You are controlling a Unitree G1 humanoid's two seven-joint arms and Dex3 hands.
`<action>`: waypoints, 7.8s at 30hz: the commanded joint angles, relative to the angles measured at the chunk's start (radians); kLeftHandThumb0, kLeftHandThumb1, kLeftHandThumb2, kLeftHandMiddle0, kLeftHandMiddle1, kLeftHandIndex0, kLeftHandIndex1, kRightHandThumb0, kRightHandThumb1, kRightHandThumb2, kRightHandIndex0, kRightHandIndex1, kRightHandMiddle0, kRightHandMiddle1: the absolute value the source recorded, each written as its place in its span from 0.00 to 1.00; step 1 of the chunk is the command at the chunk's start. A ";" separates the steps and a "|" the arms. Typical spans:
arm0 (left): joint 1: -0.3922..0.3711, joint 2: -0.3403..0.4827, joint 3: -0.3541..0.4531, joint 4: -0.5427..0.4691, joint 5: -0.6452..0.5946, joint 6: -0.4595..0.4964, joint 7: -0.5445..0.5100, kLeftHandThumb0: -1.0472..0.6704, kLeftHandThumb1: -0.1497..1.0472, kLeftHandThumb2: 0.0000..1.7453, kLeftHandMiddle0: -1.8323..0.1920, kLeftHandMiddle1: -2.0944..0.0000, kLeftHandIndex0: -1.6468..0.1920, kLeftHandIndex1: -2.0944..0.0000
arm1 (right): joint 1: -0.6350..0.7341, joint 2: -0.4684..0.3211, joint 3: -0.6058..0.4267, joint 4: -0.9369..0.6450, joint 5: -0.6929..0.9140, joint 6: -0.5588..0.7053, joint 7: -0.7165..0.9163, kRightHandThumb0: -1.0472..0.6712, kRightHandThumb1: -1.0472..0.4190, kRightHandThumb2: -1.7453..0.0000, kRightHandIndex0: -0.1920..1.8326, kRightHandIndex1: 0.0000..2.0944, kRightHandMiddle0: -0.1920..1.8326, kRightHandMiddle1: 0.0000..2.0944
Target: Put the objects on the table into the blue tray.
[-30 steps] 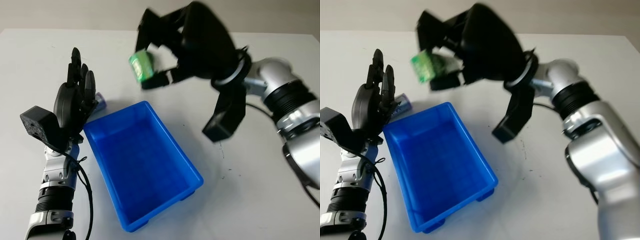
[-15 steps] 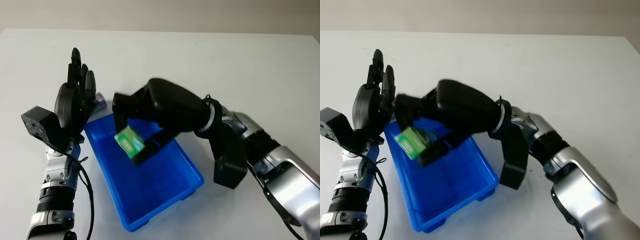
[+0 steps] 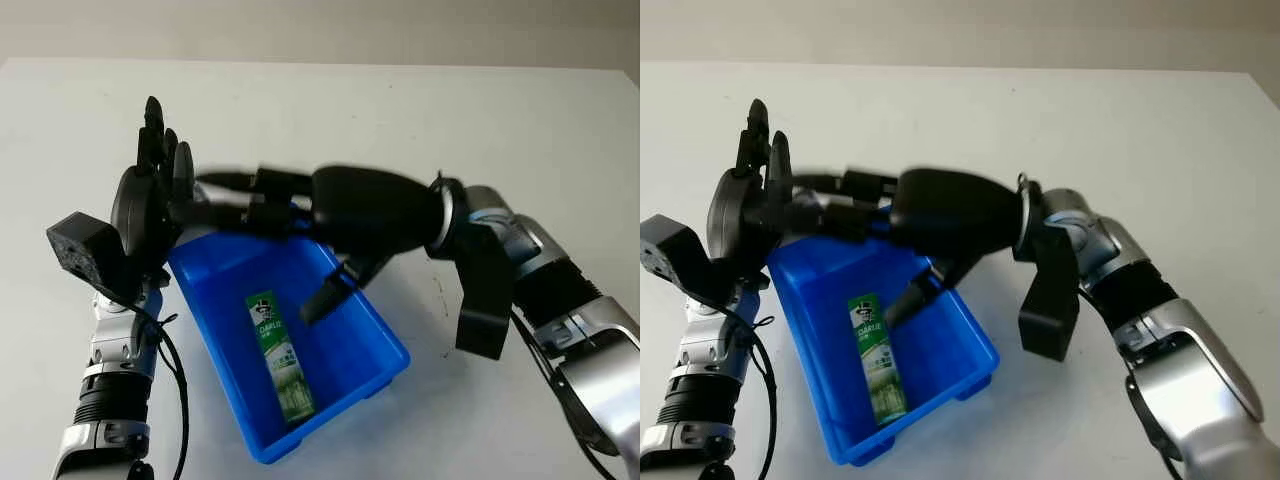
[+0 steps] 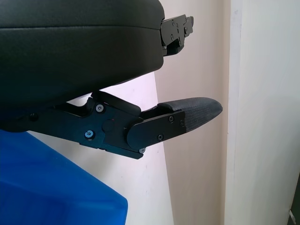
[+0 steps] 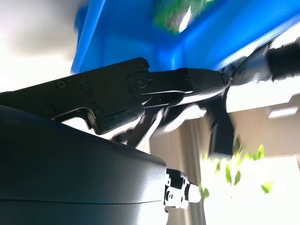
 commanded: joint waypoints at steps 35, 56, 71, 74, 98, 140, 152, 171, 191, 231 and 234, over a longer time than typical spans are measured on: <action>-0.023 0.019 0.024 0.036 -0.033 -0.031 -0.029 0.23 1.00 0.36 1.00 1.00 1.00 1.00 | 0.473 0.103 -0.579 -0.214 0.382 1.079 -0.198 0.18 0.00 0.62 0.00 0.00 0.00 0.00; -0.291 0.568 -0.242 -0.391 0.650 0.869 -0.124 0.20 0.96 0.03 0.84 0.43 0.84 0.97 | 0.459 0.126 -0.574 -0.228 0.372 1.062 -0.181 0.18 0.00 0.61 0.00 0.00 0.00 0.00; -0.296 0.513 -0.429 -0.212 0.738 0.835 -0.223 0.11 0.98 0.03 1.00 0.27 0.90 0.98 | 0.462 0.136 -0.581 -0.231 0.374 1.062 -0.191 0.20 0.00 0.59 0.00 0.00 0.00 0.00; -0.282 0.514 -0.469 -0.179 0.763 0.792 -0.229 0.10 0.99 0.04 0.97 0.60 0.91 0.98 | 0.466 0.132 -0.583 -0.232 0.369 1.052 -0.195 0.20 0.00 0.58 0.00 0.00 0.00 0.00; -0.014 0.674 -0.525 -0.386 1.079 0.761 -0.373 0.18 0.95 0.03 0.95 0.40 0.80 0.84 | 0.448 0.127 -0.594 -0.193 0.367 1.019 -0.169 0.20 0.00 0.58 0.00 0.00 0.00 0.00; -0.156 0.591 -0.338 -0.026 0.951 0.326 0.176 0.42 1.00 0.23 0.57 0.00 0.78 0.00 | 0.461 0.142 -0.612 -0.192 0.401 1.013 -0.166 0.21 0.00 0.61 0.00 0.00 0.00 0.00; -0.170 0.578 -0.208 -0.231 0.866 0.376 0.203 0.39 1.00 0.26 0.47 0.00 0.67 0.00 | 0.464 0.146 -0.614 -0.188 0.418 1.025 -0.162 0.22 0.00 0.61 0.00 0.00 0.00 0.00; 0.249 0.501 -0.136 -1.081 0.688 0.568 -0.255 0.40 1.00 0.30 0.50 0.00 0.71 0.00 | 0.474 0.143 -0.608 -0.211 0.422 1.033 -0.158 0.23 0.00 0.60 0.00 0.00 0.00 0.00; 0.289 0.561 -0.198 -1.128 0.691 0.581 -0.530 0.26 1.00 0.19 0.93 0.98 0.98 0.90 | 0.477 0.141 -0.598 -0.221 0.404 1.050 -0.172 0.22 0.00 0.61 0.00 0.00 0.00 0.00; 0.016 0.021 0.133 -0.030 0.085 0.103 0.173 0.22 1.00 0.33 0.99 0.98 0.99 0.99 | 0.370 0.212 -0.572 -0.204 0.395 1.057 -0.209 0.21 0.00 0.61 0.00 0.00 0.00 0.00; 0.015 0.016 0.116 -0.022 0.095 0.094 0.183 0.21 1.00 0.32 0.98 0.97 0.98 0.98 | 0.366 0.210 -0.575 -0.198 0.395 1.060 -0.213 0.21 0.00 0.61 0.00 0.00 0.00 0.00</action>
